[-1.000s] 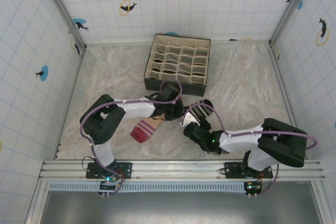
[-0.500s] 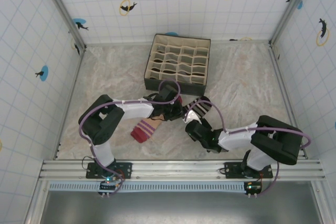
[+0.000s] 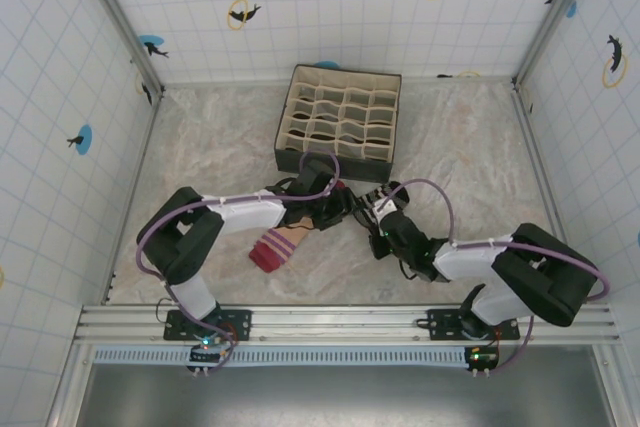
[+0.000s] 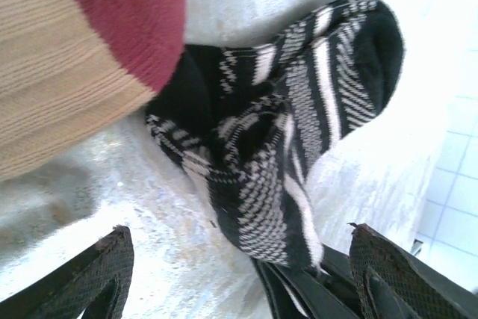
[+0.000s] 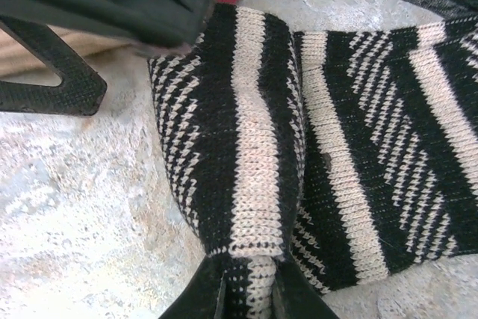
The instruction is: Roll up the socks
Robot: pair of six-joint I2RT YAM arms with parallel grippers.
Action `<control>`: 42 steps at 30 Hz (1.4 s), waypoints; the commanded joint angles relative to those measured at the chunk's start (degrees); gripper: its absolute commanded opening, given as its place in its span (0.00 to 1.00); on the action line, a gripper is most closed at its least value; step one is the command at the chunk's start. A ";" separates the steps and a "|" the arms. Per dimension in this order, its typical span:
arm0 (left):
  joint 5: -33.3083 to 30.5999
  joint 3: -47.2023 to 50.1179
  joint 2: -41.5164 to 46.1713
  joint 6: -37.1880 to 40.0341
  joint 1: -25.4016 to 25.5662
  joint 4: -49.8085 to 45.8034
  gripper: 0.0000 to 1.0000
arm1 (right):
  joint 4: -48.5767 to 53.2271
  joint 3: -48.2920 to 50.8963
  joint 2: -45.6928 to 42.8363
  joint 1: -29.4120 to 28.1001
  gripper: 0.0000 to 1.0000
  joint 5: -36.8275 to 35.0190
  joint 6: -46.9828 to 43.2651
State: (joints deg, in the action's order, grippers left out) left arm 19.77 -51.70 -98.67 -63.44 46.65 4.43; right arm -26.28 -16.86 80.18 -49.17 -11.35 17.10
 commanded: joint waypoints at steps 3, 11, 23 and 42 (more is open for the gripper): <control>0.73 1.55 2.91 1.01 -0.25 5.15 0.77 | 3.97 3.55 1.98 7.22 0.00 18.65 5.53; 1.48 3.55 2.02 1.11 -0.27 6.97 0.75 | 0.25 3.23 6.38 18.22 0.00 38.78 15.55; 0.30 2.45 -2.24 1.07 0.68 9.48 0.71 | -1.52 -0.22 15.53 26.29 0.00 50.68 31.69; -2.15 -0.85 -9.54 -0.94 0.46 12.16 0.64 | -2.46 -0.41 15.76 27.89 0.00 50.46 34.97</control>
State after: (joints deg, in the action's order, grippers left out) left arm 19.27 -51.27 -106.21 -63.48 46.87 16.40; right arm -36.99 -18.35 93.62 -21.47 40.88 51.46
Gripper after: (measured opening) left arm 0.647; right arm 0.134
